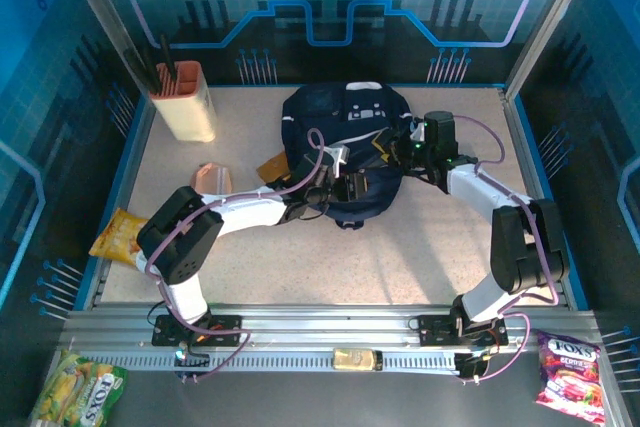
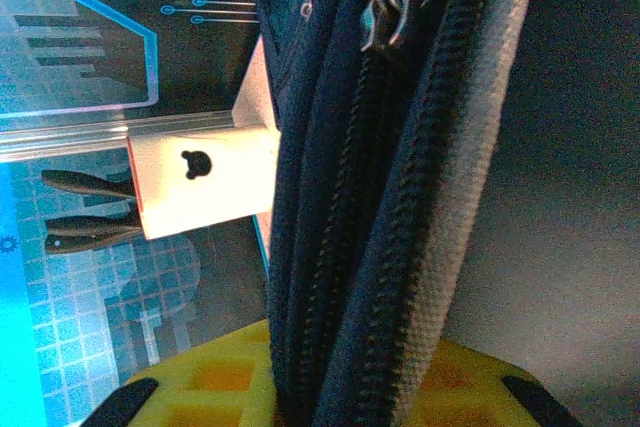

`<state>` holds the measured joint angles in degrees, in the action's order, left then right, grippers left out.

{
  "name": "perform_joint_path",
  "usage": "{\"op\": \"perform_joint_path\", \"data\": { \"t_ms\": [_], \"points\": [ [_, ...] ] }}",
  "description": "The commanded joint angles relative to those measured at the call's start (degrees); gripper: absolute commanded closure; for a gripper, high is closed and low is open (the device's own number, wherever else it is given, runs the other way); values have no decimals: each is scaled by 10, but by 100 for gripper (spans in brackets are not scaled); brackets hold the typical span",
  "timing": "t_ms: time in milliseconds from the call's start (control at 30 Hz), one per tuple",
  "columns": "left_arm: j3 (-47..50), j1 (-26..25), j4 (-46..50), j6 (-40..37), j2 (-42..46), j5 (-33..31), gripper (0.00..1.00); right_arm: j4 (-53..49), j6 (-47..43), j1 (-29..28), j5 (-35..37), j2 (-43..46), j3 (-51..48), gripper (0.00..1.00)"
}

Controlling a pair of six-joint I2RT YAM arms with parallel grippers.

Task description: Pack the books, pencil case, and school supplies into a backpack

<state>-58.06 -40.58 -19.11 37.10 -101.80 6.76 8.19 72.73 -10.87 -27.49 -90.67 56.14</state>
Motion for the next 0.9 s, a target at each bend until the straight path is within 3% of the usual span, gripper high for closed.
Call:
{"op": "perform_joint_path", "data": {
  "t_ms": [0,200,400,533,667,867],
  "points": [
    [7,-2,-84,-21,31,-25,66,25,6,-16,-43,20,-1,79],
    [16,-7,-86,-27,39,-37,68,27,8,-16,-43,16,-4,79],
    [15,-7,-91,-26,39,-42,81,29,9,-16,-42,16,-6,79],
    [19,-6,-95,-24,43,-43,84,30,9,-15,-41,15,-7,79],
    [32,-9,-100,-18,54,-46,82,31,9,-16,-41,12,-9,79],
    [25,-9,-58,-13,50,-74,67,38,13,-16,-43,7,-10,79]
  ]
}}
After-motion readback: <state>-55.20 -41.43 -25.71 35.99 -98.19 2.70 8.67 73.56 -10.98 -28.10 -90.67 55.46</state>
